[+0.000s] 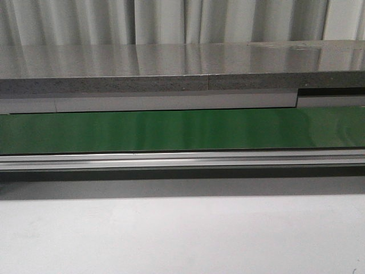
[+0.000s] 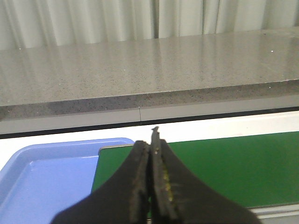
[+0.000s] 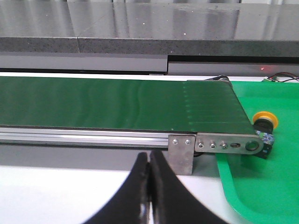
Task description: Move button from left to right
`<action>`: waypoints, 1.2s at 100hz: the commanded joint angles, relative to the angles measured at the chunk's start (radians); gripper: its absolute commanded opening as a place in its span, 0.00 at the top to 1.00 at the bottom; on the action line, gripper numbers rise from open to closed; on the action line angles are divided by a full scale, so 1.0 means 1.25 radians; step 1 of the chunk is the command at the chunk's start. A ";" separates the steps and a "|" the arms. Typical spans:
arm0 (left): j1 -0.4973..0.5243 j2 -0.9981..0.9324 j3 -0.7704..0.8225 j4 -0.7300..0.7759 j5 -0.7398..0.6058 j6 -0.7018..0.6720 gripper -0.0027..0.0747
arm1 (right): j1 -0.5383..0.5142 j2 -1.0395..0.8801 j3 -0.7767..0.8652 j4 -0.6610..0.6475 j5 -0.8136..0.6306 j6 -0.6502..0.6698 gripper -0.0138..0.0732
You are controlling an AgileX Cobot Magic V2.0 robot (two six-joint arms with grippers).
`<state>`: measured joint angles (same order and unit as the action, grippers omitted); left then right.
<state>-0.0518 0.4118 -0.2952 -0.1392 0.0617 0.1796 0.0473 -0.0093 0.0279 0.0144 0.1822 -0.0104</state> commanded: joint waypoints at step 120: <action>-0.008 -0.220 0.179 0.152 -0.113 -0.182 0.99 | -0.005 -0.017 -0.012 -0.007 -0.059 -0.001 0.92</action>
<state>-0.0518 0.1940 -0.0929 0.0245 0.0199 0.0000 0.0473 -0.0093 0.0279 0.0144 0.1839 -0.0104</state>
